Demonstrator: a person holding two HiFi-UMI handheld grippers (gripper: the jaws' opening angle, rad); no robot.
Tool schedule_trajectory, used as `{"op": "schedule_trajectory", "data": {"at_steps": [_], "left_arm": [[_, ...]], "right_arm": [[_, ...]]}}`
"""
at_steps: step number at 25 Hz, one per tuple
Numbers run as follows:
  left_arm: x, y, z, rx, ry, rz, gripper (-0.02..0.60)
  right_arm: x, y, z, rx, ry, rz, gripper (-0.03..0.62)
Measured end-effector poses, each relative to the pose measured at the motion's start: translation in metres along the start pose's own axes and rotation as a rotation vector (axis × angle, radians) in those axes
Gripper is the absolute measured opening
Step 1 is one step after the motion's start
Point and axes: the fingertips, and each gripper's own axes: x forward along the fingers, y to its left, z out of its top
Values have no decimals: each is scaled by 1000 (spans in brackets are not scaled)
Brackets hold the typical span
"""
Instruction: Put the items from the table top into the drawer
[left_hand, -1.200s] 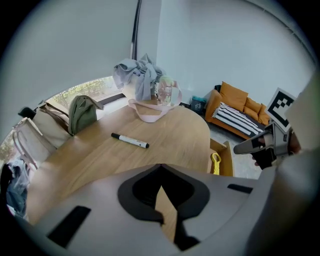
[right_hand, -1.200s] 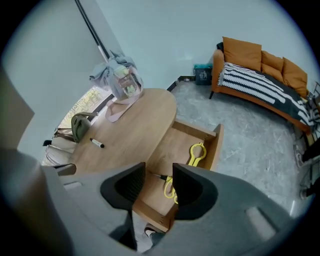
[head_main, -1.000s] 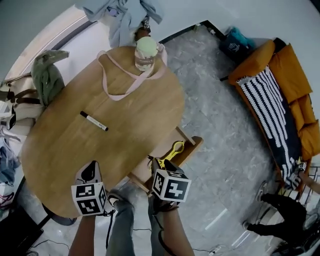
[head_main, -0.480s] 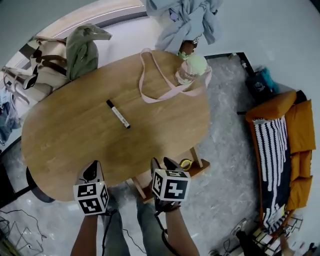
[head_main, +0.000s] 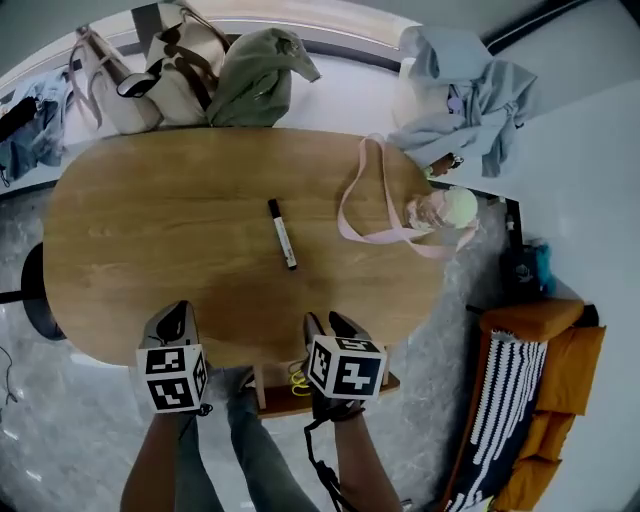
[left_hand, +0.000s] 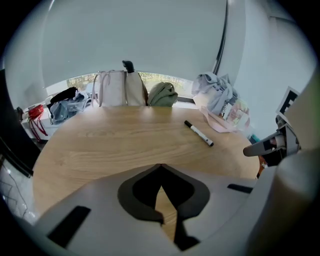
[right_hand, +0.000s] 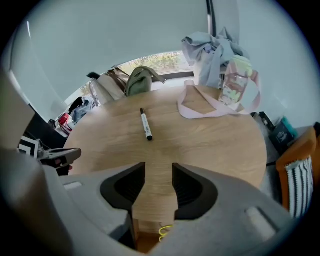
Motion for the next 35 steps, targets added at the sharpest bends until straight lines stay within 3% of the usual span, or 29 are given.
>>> {"op": "schedule_trajectory", "data": {"at_steps": [5,11,23,35], "left_arm": [[9,15,-1,-79,-19,30,-2],[14,27,1,-121,-31,40,-2],[19,63,16,-86,-33,68,-2],[27,72,31,-73,-30,67,-3]], "right_arm": [[17,5,15,-95,38,13,154],[37,12,36,-172,45,27,155],[80,36,79,-309,31,79,154],[109,46,99,-406,43,80,154]]}}
